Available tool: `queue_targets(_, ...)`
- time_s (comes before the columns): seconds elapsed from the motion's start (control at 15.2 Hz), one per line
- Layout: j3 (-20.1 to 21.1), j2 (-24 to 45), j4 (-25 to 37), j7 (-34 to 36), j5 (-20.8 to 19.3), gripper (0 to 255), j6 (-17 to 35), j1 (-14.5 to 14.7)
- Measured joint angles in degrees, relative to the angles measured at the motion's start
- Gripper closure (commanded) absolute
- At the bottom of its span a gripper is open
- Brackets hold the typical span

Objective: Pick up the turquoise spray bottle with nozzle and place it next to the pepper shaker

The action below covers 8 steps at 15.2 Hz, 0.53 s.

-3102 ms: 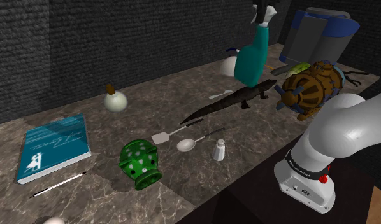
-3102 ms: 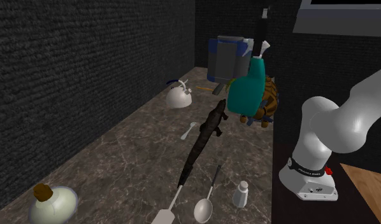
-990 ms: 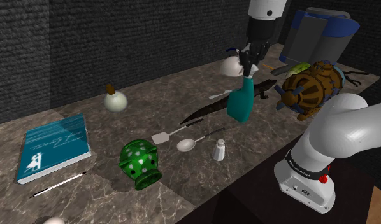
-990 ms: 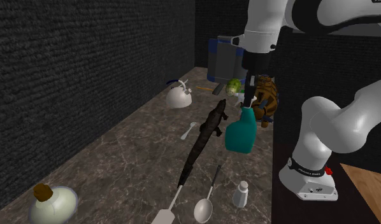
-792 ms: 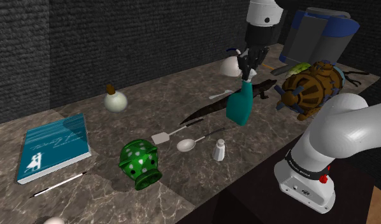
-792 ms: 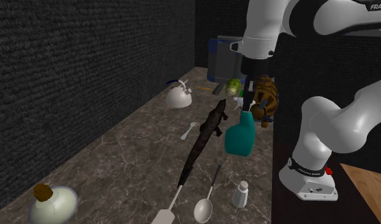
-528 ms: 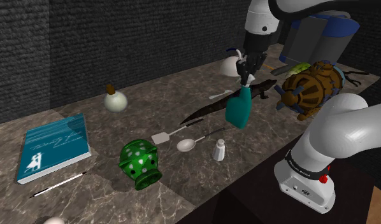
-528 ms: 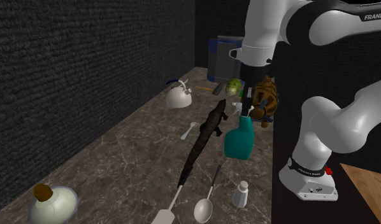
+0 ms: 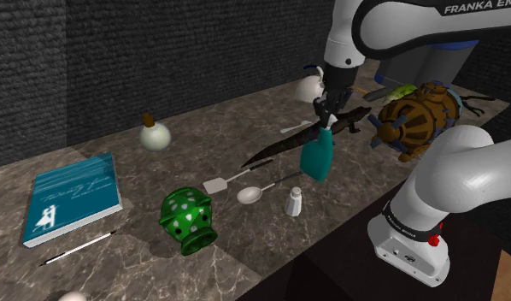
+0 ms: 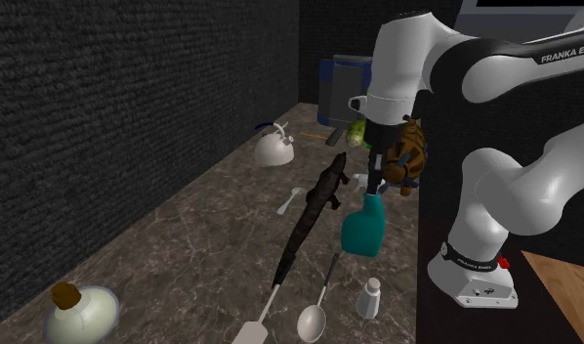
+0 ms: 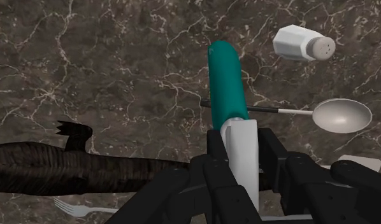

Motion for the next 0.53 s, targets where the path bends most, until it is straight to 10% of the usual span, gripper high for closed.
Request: queue_targets(0.53,0.31,0.46,-5.83,-0.2,0.36,255,6.29,0.14)
